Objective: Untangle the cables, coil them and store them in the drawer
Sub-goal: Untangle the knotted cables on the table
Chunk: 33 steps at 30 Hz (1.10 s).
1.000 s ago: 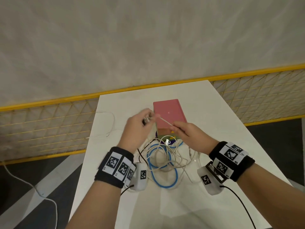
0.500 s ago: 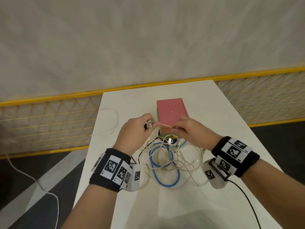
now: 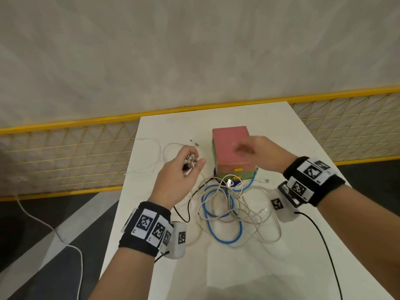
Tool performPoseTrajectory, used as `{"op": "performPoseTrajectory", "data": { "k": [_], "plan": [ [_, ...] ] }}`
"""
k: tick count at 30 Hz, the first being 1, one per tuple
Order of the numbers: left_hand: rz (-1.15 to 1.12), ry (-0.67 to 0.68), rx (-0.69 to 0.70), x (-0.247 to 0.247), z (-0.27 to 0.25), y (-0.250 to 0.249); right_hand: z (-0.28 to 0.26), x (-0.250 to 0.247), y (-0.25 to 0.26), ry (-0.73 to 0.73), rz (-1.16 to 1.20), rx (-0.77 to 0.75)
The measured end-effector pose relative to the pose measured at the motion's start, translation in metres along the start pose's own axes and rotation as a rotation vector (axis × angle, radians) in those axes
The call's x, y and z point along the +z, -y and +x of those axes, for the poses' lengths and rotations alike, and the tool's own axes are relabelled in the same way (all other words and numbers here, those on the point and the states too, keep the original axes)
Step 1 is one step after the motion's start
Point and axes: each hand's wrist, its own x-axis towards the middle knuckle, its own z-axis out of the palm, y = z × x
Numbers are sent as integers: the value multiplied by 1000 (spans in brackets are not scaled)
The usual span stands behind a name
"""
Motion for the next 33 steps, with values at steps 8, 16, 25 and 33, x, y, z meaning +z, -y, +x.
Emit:
{"op": "performPoseTrajectory", "data": {
  "k": [8, 16, 25, 33],
  "plan": [
    [31, 107, -53, 42, 10, 11, -44, 61, -86, 228, -232, 340],
    [32, 77, -101, 49, 15, 12, -42, 102, -99, 291, -397, 436],
    [-102, -125, -192, 37, 6, 15, -60, 64, -99, -155, -179, 469],
    [-393, -148, -254, 39, 23, -21, -63, 24, -18, -400, 236, 216]
  ]
}}
